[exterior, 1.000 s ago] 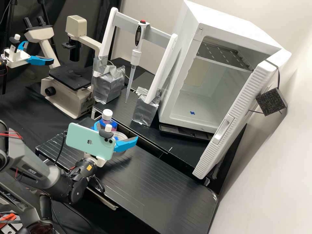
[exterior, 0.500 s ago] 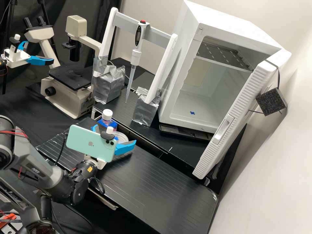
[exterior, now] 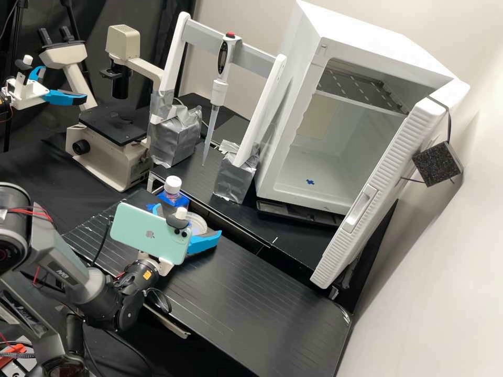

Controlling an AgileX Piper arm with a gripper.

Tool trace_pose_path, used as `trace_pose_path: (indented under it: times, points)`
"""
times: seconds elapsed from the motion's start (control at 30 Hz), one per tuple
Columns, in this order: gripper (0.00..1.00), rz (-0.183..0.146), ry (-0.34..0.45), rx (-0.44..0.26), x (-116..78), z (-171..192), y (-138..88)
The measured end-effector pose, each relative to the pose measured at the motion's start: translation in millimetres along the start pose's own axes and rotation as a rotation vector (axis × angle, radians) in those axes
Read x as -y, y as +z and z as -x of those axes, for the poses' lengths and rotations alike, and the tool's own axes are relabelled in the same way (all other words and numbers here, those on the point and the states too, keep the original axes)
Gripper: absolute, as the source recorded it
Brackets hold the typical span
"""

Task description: Open the lid

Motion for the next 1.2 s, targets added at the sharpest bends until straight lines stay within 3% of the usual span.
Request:
trace_pose_path:
  times: [0.07,0.1,0.3,1.2]
  points:
    - [1.00,-0.020,0.001,0.008,0.7,-1.5,2.1]
    - [0.00,-0.025,-0.001,0.010,1.2,-2.1,2.6]
    - [0.00,-0.043,0.001,0.016,1.9,-3.7,5.1]
    - [0.00,-0.051,0.016,0.016,1.4,-5.0,3.8]
